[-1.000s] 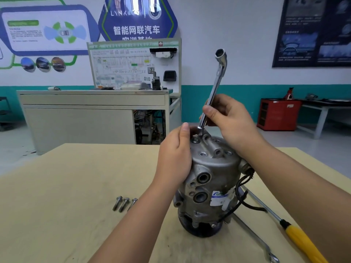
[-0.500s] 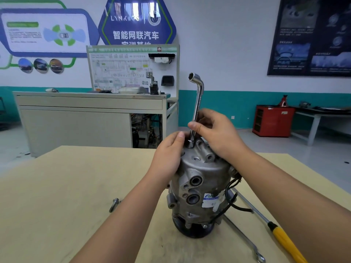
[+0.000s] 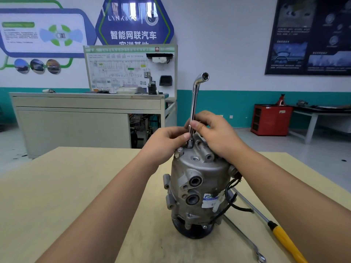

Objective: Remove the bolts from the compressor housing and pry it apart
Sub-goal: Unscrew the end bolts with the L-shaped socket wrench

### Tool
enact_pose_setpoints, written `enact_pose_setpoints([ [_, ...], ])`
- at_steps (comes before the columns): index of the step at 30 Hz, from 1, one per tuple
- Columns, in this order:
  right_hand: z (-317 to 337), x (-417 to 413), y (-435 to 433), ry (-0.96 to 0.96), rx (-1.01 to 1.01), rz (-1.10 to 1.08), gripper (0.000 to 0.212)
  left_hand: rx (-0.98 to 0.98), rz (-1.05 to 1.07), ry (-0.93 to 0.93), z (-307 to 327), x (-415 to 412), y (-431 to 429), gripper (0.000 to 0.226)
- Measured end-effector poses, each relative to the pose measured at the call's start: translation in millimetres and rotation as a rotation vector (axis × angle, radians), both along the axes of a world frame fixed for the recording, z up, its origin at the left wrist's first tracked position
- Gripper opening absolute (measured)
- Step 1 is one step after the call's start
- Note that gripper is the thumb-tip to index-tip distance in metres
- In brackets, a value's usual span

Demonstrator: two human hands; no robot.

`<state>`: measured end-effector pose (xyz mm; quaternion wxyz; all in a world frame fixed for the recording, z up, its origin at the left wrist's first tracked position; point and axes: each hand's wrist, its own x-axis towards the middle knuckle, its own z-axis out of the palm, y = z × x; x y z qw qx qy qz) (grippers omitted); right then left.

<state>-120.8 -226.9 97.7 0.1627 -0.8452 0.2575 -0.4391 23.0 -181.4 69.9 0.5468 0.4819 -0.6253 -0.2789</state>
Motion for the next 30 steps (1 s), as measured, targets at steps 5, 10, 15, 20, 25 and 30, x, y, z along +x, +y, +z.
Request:
enact_pose_setpoints([
  [5, -2.1, -1.1, -0.7, 0.007, 0.077, 0.029, 0.025, -0.074, 0.091, -0.048, -3.2, 0.3, -2.6, 0.018],
  [10, -5.1, 1.4, -3.3, -0.026, 0.110, 0.010, 0.007, -0.069, 0.136, -0.014, -4.3, -1.7, -4.7, 0.014],
  [15, -6.0, 1.6, -3.5, -0.069, 0.045, -0.058, 0.019, -0.014, 0.108, 0.046, -4.5, -4.8, -4.1, 0.013],
  [20, -2.8, 1.0, -0.1, -0.045, -0.069, -0.071, 0.010, 0.027, -0.020, 0.100, -4.3, -9.3, -1.4, 0.014],
  [25, -2.1, -0.7, 0.0, -0.029, -0.031, -0.024, 0.016, 0.064, -0.083, 0.208, -6.5, -9.9, -0.5, 0.018],
  [30, -2.1, -0.9, -0.1, -0.008, 0.034, 0.024, 0.017, 0.076, -0.114, 0.267, -8.4, -9.8, -2.0, 0.019],
])
